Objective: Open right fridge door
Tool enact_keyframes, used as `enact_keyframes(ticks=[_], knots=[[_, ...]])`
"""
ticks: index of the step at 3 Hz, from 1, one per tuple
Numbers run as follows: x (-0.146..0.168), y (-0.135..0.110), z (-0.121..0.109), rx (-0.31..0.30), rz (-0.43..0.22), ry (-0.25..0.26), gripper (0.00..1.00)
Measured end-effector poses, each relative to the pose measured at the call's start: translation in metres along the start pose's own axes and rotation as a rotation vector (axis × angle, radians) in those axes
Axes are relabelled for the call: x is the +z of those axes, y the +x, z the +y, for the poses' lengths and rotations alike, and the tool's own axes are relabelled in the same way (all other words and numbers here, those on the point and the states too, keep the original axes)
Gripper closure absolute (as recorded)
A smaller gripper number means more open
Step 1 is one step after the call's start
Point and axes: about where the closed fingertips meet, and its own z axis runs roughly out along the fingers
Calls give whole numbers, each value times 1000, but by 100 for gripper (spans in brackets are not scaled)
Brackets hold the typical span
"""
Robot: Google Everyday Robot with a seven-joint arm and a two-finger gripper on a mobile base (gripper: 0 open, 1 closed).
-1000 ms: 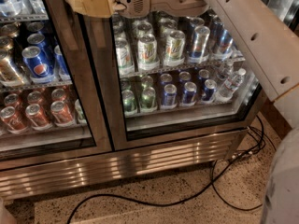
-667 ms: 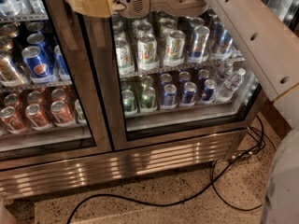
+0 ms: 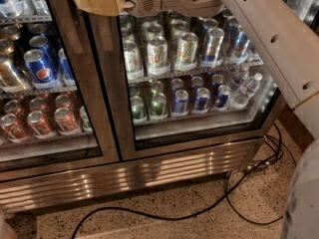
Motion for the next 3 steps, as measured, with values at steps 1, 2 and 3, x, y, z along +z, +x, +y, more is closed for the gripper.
enact_keyframes(ticks=[1,2,3], knots=[[0,0,-1,7,-1,2,100],[0,0,-1,7,-2,2,100],[0,3,0,19,-10,1,100]])
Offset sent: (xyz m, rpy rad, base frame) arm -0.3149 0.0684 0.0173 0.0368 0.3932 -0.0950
